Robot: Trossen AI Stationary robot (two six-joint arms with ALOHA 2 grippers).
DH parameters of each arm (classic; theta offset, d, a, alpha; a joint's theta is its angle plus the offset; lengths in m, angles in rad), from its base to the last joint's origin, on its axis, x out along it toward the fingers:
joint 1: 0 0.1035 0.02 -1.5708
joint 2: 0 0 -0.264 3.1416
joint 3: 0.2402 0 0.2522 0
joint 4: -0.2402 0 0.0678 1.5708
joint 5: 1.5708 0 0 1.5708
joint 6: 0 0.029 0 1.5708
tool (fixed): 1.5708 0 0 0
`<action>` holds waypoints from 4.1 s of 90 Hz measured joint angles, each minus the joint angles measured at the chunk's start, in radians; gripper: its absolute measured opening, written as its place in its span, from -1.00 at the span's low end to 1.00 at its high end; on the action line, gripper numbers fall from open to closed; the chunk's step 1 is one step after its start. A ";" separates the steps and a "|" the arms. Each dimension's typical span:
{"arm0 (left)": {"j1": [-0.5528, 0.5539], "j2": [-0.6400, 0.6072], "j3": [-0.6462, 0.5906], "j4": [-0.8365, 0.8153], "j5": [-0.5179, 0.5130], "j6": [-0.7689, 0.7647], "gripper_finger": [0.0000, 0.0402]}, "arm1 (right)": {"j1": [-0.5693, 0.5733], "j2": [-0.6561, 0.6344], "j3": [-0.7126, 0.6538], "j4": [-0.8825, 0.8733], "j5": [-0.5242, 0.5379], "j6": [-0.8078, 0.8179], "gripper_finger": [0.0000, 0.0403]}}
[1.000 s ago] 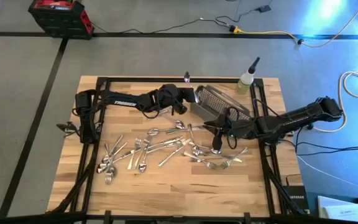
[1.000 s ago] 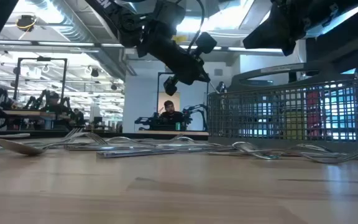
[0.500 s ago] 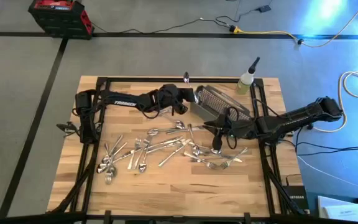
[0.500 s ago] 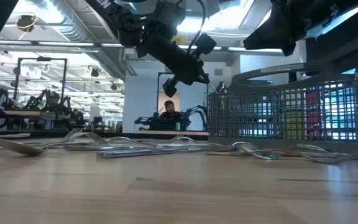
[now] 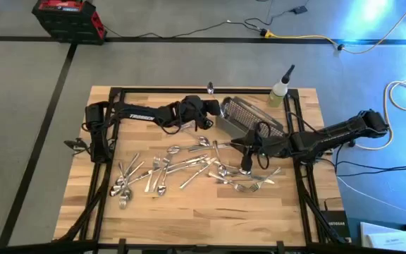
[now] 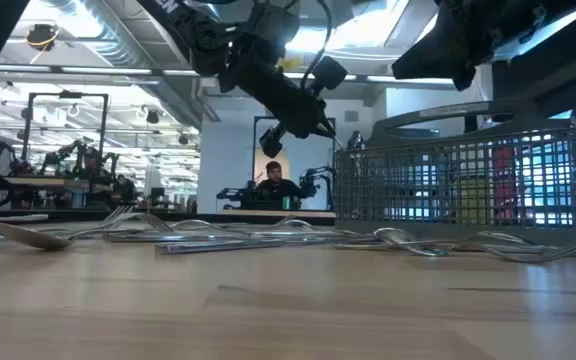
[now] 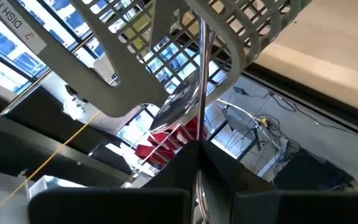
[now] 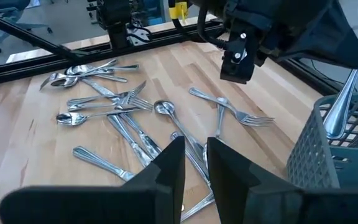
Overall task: Sort silverware
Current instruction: Put the silver spoon into the gray silverware organizer
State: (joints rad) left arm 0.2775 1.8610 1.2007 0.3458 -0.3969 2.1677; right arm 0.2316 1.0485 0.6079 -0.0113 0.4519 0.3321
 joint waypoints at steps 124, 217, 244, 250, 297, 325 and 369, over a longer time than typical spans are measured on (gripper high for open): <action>-0.012 0.000 0.071 -0.046 -0.101 -0.066 -0.20 | 0.019 0.000 0.000 -0.010 0.004 -0.008 -0.75; 0.081 -0.004 0.006 -0.355 0.197 -2.498 -0.19 | 0.020 0.000 0.001 -0.035 -0.011 0.005 -0.75; 0.006 0.035 -0.052 -0.275 0.173 -2.616 -0.19 | 0.020 0.000 0.001 -0.035 -0.011 0.004 -0.75; -0.005 0.065 -0.051 -0.263 0.172 -2.633 -0.19 | 0.020 0.000 0.001 -0.034 -0.011 0.004 -0.75; -0.010 0.195 -0.045 -0.177 0.102 -2.681 -0.19 | 0.019 0.000 0.001 -0.040 -0.007 0.004 -0.75; 0.013 0.200 -0.045 -0.164 0.053 -2.615 -0.59 | 0.019 0.000 0.001 -0.040 0.000 0.004 -0.75; -0.016 0.200 -0.045 -0.079 0.078 -2.632 -0.61 | 0.019 0.000 0.001 -0.042 0.000 0.004 -0.75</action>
State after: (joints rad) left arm 0.2619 2.0613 1.1557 0.2669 -0.3187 -0.4644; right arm 0.2508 1.0489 0.6086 -0.0532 0.4519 0.3359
